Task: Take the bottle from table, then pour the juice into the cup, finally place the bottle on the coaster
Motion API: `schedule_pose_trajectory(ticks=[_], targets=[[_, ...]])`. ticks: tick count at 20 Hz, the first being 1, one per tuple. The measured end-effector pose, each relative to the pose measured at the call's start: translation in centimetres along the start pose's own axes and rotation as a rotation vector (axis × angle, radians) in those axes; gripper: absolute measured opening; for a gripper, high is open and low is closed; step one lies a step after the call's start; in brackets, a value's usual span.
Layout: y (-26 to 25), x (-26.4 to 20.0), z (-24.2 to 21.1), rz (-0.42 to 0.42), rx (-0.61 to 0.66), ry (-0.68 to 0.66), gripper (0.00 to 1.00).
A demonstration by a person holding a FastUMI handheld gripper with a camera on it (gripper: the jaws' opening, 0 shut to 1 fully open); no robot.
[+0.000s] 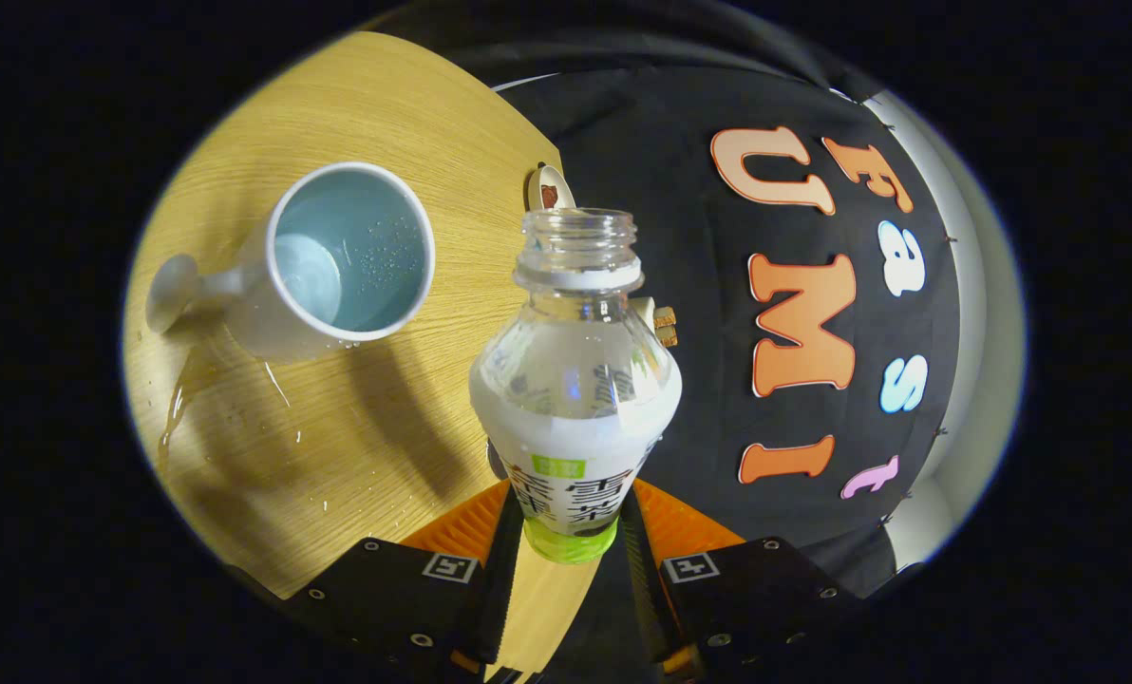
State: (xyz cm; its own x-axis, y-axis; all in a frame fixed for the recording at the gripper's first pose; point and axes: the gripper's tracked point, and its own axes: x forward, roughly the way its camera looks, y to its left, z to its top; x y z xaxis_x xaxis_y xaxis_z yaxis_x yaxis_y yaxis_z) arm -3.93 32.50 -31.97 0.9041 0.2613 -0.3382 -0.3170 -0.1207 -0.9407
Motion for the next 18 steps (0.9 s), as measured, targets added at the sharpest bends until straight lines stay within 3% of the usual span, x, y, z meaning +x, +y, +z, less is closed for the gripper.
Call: schedule_pose_trajectory(ticks=[18], targets=[[-2.8, 1.0, 0.3, -0.089, -0.250, -0.048, 0.57]])
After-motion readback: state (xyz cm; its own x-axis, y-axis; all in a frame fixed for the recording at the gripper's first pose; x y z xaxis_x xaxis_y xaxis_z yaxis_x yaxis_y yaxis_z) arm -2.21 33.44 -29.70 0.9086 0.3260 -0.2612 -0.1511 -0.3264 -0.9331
